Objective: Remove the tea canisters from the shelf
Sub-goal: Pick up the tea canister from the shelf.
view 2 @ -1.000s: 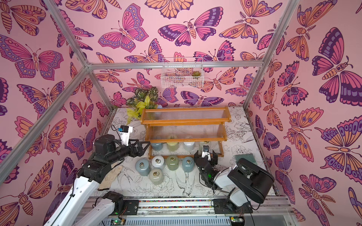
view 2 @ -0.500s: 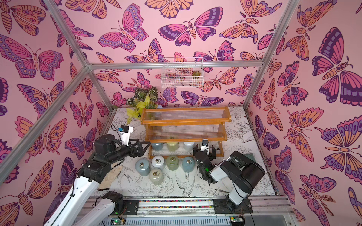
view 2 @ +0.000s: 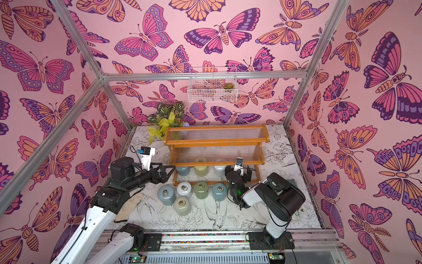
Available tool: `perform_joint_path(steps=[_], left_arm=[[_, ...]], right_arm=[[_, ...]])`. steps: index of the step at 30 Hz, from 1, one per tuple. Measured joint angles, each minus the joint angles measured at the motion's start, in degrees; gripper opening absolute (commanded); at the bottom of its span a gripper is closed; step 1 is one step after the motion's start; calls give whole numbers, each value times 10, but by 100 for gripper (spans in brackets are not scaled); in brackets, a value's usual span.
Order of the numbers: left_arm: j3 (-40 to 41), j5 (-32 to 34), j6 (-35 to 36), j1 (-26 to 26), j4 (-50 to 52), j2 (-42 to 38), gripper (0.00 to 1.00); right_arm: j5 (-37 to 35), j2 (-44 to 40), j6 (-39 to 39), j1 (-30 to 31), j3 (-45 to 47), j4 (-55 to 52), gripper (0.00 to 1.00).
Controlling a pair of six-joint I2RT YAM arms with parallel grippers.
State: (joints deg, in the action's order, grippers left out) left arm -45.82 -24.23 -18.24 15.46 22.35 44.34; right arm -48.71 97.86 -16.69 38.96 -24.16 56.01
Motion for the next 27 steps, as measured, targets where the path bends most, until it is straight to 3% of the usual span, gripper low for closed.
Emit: perform_joint_path(steps=[10,18,27], left_arm=[[0,0,0,0,0,0,100],[0,0,0,0,0,0,100],[0,0,-1,0,0,0,100]], right_arm=[[-18,14,-19,-3,-13,-5,87],[-23,22,-24,-4,-13,7,63],[-21,23,-24,-5,-10,17,55]])
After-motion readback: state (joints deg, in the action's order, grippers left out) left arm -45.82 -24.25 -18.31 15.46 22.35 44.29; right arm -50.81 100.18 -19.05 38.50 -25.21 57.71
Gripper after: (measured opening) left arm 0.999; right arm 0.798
